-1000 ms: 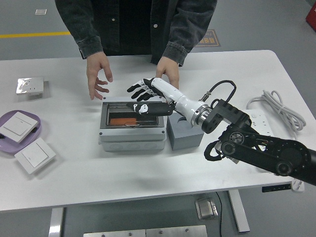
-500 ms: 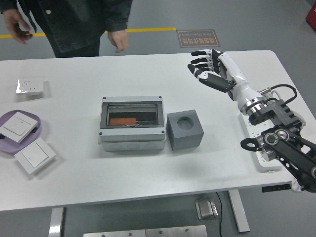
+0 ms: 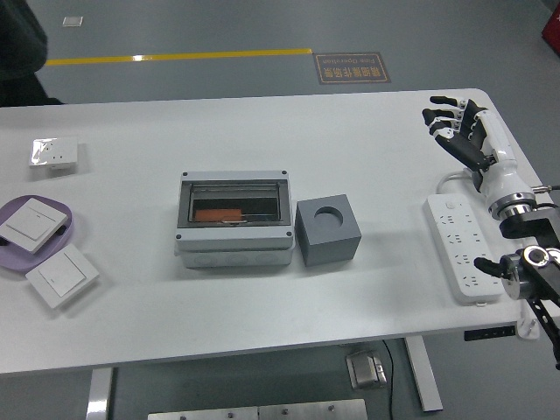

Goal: Pick up the cylinder from the cube,place it in the box,flap close box

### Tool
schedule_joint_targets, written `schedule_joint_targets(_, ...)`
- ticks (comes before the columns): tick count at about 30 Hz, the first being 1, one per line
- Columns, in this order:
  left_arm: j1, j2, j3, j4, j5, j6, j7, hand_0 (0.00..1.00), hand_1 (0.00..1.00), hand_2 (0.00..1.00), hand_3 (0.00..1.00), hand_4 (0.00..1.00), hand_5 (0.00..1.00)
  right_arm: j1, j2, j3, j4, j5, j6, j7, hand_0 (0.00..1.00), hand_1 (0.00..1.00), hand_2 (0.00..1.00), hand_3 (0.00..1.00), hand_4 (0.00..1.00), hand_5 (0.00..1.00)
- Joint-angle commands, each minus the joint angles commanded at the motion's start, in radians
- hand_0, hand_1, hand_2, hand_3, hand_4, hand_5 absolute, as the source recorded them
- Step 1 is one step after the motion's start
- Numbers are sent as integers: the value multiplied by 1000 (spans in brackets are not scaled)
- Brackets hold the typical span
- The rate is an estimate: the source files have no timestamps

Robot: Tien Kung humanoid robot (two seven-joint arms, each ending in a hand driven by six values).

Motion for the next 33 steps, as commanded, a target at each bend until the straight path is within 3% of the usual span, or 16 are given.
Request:
schedule_joint_targets(10, -2, 1, -2, 1, -4, -2, 2, 614, 624, 594, 624, 709, 245, -32, 25, 52, -35, 76, 50, 94, 653, 633, 635, 665, 708, 336)
schedule_joint_targets(11, -2, 1, -3, 1, -4, -2, 2, 615, 625, 594, 624, 708, 245, -31, 27, 52, -41, 94, 54, 114, 677, 675, 678, 756, 754, 264)
schedule_joint_targets(15, -1, 0, -6, 1, -3, -2, 2, 615, 625, 594, 624, 708, 245, -30, 40, 47, -68, 174, 69, 193, 677, 675, 678, 756, 754, 264)
schedule_joint_targets(16, -1, -1, -7, 1, -3, -3, 2, 615, 624, 595, 624, 708, 244, -31, 42, 46, -74, 195, 71, 210, 766, 711, 708, 745, 773, 210)
schedule_joint_targets(21, -3, -5, -5, 1, -5, -3, 2, 615, 624, 595, 624, 708, 244, -33, 42, 34, -86, 252, 74, 242, 766, 711, 708, 745, 773, 210)
schedule_joint_targets(22, -3, -5, -4, 2, -6, -3, 2, 614, 624, 595, 624, 708, 244, -32, 40, 26, -88, 265, 75, 245, 789, 735, 722, 744, 906, 283)
schedule_joint_targets(28, -3, -6, -5, 2, -5, -3, 1, 614, 624, 595, 624, 708, 244, -29, 38, 14, -87, 287, 74, 255, 789, 735, 722, 744, 906, 283)
schedule_joint_targets(29, -3, -6, -5, 2, -5, -2, 1, 615, 624, 595, 624, 708, 245, -28, 38, 14, -87, 288, 72, 257, 793, 739, 723, 754, 981, 370)
schedule_joint_targets(33, -5, -7, -5, 2, -4, -3, 0, 615, 624, 595, 624, 708, 245, -26, 35, 10, -90, 287, 67, 260, 793, 739, 723, 754, 981, 370)
